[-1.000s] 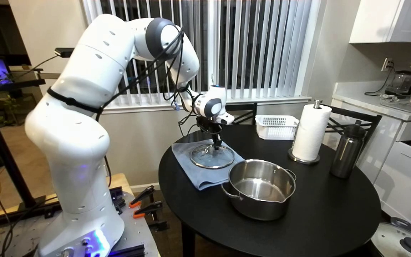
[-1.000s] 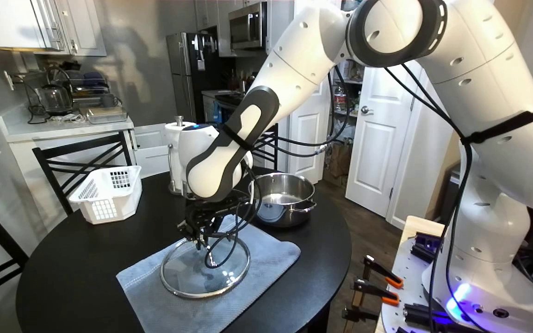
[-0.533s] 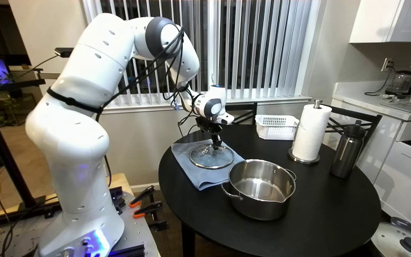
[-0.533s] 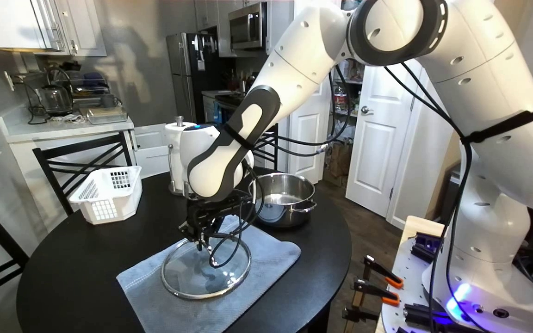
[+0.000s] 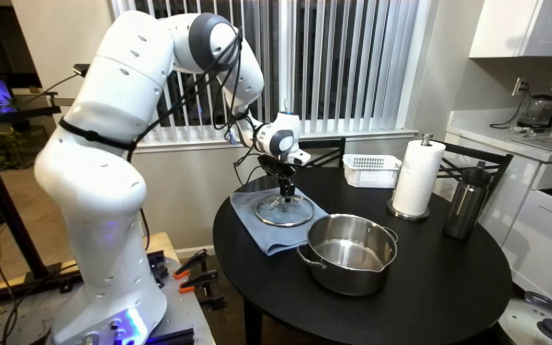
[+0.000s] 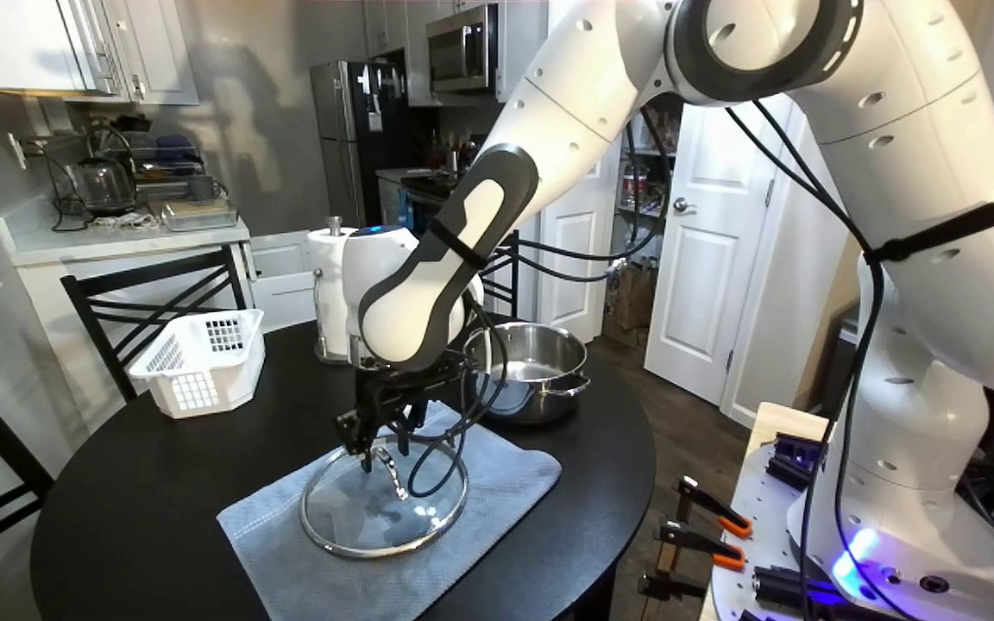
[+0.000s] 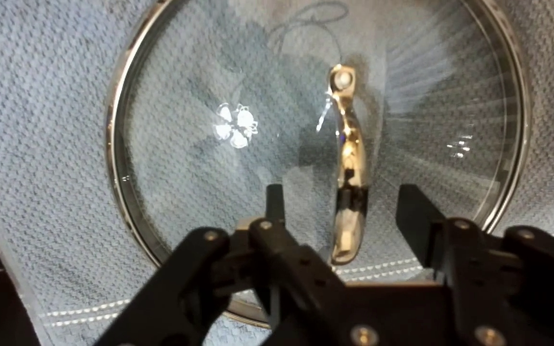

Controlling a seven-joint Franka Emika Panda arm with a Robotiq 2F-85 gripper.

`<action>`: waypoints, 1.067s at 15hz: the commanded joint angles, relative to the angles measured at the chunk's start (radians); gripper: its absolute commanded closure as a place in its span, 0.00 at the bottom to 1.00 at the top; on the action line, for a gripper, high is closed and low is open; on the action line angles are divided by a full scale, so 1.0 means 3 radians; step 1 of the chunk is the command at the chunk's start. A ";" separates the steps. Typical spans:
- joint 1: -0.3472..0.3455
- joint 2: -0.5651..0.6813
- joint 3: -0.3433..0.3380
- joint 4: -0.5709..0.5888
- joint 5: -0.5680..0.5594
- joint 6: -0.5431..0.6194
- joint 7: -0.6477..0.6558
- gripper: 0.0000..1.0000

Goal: Put the lid on the pot

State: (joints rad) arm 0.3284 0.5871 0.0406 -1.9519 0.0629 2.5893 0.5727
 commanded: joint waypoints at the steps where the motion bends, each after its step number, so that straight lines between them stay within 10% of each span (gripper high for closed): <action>1: -0.0069 -0.0190 0.0070 -0.0235 0.0074 0.0101 -0.0191 0.64; 6: -0.0060 -0.0212 0.0073 -0.0269 0.0066 0.0086 -0.0243 0.97; 16: 0.0035 -0.0467 0.0015 -0.0501 0.0010 0.0265 -0.0135 0.96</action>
State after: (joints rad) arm 0.3290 0.5549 0.0503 -1.9910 0.0637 2.6061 0.5354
